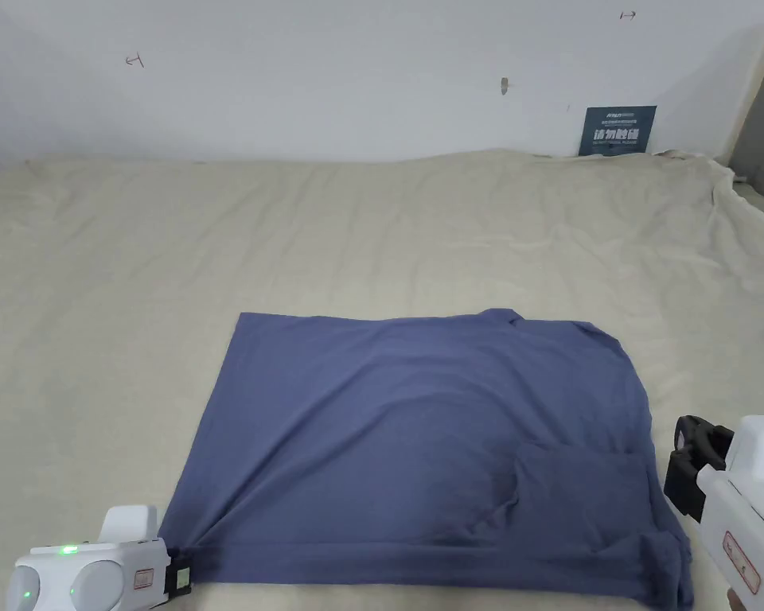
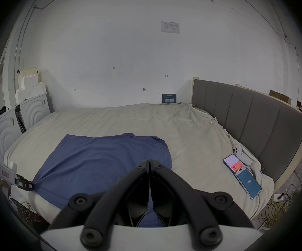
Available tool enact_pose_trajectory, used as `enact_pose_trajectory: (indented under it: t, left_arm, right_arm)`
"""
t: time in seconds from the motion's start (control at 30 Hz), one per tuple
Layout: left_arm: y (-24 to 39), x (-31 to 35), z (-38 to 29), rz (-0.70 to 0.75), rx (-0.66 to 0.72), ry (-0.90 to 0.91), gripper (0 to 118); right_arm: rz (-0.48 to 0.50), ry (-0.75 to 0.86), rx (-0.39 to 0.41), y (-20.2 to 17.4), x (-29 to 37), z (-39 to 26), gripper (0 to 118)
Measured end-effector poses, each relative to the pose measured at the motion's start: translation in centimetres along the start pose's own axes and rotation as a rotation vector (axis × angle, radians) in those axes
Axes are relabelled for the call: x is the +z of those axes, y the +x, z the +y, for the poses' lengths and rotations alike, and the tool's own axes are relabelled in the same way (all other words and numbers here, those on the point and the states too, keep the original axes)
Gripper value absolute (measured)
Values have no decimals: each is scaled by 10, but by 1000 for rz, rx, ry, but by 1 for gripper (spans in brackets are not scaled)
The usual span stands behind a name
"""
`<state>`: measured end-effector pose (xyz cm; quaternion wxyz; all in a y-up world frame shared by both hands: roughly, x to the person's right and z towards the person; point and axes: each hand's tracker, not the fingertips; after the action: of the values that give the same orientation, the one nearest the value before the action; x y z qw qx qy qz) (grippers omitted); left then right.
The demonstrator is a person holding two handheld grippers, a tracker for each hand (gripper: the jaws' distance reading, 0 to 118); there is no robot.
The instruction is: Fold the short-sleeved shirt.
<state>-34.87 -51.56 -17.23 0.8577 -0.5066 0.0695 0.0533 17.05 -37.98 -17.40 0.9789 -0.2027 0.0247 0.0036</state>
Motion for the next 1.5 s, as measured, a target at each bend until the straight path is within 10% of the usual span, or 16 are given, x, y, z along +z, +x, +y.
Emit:
enact_pose_trajectory:
  t: [0.33, 0.47, 0.5, 0.8, 0.93, 1.5]
  left_arm:
    - [10, 19, 9, 19, -42, 67, 3]
    - [10, 30, 14, 1, -24, 98, 3]
    - [10, 31, 15, -3, -19, 106, 3]
    - [10, 30, 18, -7, -3, 109, 3]
    - [10, 30, 17, -7, 5, 106, 3]
    - [2, 35, 86, -40, 61, 225, 3]
  right_arm:
    - [-5, -250, -35, 31, -30, -41, 7]
    - [5, -390, -58, 41, -52, -74, 89]
    - [4, -418, -65, 41, -56, -81, 91]
    - [2, -532, -57, 35, -82, -120, 70]
    - [16, -547, -50, 27, -75, -122, 2]
    - [73, -336, -54, 43, -80, -23, 2]
